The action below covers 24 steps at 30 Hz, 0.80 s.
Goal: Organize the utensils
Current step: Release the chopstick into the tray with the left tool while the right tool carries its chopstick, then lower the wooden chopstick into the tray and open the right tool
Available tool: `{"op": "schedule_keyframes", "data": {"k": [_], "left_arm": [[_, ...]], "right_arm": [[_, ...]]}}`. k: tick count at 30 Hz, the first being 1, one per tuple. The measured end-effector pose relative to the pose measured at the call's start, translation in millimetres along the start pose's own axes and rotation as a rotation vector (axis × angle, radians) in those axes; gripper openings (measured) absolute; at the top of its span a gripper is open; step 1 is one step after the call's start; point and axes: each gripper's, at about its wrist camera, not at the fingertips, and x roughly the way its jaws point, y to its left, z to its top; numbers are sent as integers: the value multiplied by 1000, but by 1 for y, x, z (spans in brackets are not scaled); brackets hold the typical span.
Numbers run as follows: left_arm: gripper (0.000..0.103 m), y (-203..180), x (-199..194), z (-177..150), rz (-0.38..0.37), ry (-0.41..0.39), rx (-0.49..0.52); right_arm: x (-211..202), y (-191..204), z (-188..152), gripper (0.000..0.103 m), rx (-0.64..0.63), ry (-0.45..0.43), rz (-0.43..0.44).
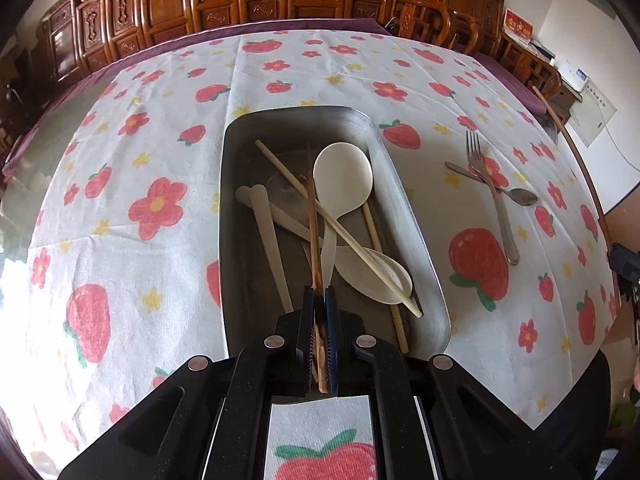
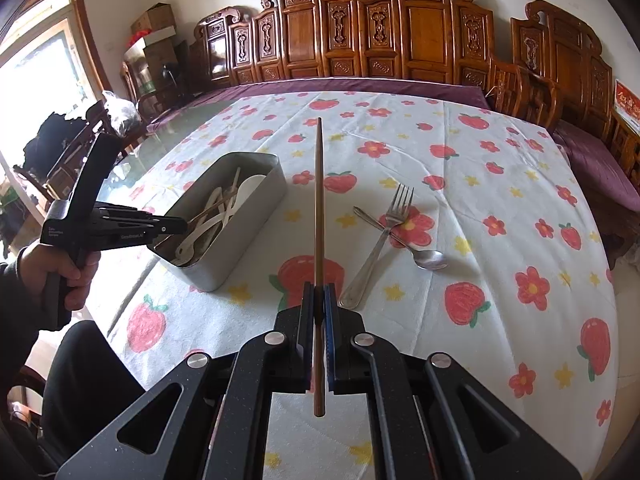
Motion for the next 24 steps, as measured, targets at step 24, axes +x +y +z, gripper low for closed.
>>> {"op": "schedule_keyframes", "data": {"k": [24], "left_arm": [[17, 41, -83, -13, -14, -163, -83]], "right_arm": [[55, 75, 37, 6, -36, 44, 115]]}}
